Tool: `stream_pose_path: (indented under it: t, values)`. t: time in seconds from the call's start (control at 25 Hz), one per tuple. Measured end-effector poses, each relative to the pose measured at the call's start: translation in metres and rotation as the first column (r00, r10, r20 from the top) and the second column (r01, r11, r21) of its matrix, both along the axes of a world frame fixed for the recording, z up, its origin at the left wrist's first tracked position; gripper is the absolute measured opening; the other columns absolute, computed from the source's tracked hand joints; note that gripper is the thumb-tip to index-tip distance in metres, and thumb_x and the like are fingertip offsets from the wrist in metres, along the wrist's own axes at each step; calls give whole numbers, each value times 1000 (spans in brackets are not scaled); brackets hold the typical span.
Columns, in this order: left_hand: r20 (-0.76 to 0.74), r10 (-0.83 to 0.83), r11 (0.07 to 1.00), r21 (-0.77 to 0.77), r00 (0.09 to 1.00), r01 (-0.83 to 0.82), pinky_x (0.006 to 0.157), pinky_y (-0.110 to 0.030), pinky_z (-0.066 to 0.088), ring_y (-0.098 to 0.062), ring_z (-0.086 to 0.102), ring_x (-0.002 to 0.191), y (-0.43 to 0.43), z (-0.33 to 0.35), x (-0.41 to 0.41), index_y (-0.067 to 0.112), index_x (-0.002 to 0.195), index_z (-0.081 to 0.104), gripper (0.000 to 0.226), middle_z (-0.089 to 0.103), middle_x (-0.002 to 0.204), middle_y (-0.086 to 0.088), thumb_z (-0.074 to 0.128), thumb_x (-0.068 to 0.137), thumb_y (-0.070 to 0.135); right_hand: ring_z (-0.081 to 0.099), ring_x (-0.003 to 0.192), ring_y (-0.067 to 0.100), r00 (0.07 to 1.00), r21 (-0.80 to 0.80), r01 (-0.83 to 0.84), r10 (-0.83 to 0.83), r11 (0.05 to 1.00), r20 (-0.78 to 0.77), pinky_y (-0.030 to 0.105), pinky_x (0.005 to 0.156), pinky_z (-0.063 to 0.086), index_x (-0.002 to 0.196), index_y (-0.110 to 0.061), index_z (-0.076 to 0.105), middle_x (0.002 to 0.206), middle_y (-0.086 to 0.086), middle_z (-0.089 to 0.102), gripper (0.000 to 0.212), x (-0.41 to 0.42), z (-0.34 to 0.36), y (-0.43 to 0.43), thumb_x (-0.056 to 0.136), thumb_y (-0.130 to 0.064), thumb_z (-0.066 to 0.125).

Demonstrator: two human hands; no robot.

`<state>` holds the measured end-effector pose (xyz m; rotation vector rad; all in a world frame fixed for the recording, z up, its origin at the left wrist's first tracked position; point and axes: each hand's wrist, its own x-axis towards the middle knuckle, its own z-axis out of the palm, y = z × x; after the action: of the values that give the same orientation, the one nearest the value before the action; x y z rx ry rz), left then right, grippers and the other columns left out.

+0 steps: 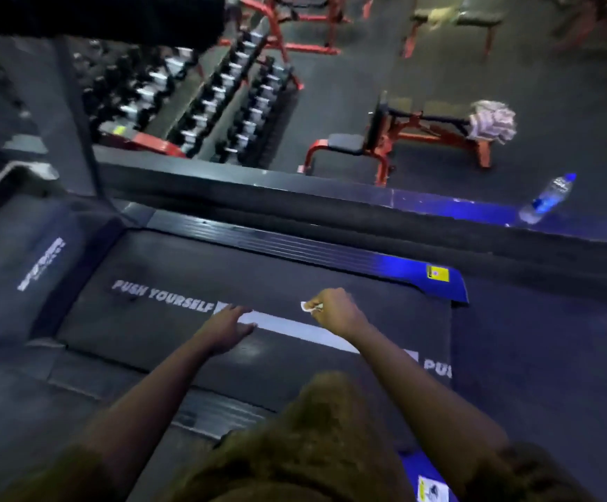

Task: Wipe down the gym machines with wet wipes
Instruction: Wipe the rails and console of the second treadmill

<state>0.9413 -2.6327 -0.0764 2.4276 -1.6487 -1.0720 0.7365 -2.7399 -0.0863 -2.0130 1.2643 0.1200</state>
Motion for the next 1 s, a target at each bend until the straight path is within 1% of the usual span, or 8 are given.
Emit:
stream_pose_path:
  t: [0.16,0.28,0.44,0.52,0.64,0.76,0.88,1.0]
  values:
    - [36,301,952,-65,953,-298,106,-26,26,-26,37,135,21,79,50,8,140,41,50,42,145,-15,51,97,31,63,104,20,954,-14,-241,239,971,183,27,90,49,113,-17,68,115,4,67,26,71,89,-17,90,-15,58]
    - [51,539,841,-85,841,-534,105,-28,29,-29,37,135,47,106,90,7,142,37,54,40,145,-18,50,97,35,65,99,16,850,-27,-404,386,914,358,32,89,51,109,-14,71,110,3,69,24,145,133,-22,87,-12,61]
    - [30,722,687,-141,691,-713,105,-25,26,-28,34,137,58,114,135,7,145,33,58,37,148,-17,51,97,35,65,97,14,700,-122,-587,577,801,420,11,75,44,106,-14,71,105,2,71,23,255,168,-19,85,-11,63]
    - [26,770,627,-210,637,-750,106,-27,25,-27,33,137,54,127,164,7,144,35,57,37,148,-16,52,96,32,64,98,12,620,-174,-650,648,740,443,8,75,43,107,-15,72,105,-1,70,23,307,177,-16,85,-13,63]
    - [60,846,515,-354,530,-781,109,-33,28,-30,37,134,64,159,211,6,142,39,56,42,144,-18,55,94,31,64,97,13,518,-219,-716,714,663,471,16,84,45,107,-20,71,104,0,71,22,377,187,-10,86,-19,64]
    - [107,907,401,-513,407,-759,109,-36,31,-32,42,130,97,193,240,5,138,44,54,45,140,-18,58,92,31,64,96,8,429,-212,-755,712,621,555,19,89,47,105,-16,72,104,2,71,22,434,202,9,85,-14,64]
    - [155,949,308,-647,275,-697,109,-35,30,-34,44,128,130,229,247,6,136,47,54,45,137,-20,61,91,31,60,86,-3,375,-137,-802,668,581,643,5,72,42,104,-13,72,102,2,72,22,472,214,40,84,-9,63]
    - [185,978,202,-733,95,-649,110,-37,29,-35,42,128,168,249,259,6,137,47,54,44,137,-21,63,90,26,63,87,1,299,-126,-856,679,501,671,4,66,41,103,-16,73,99,0,72,22,517,224,74,84,-10,62]
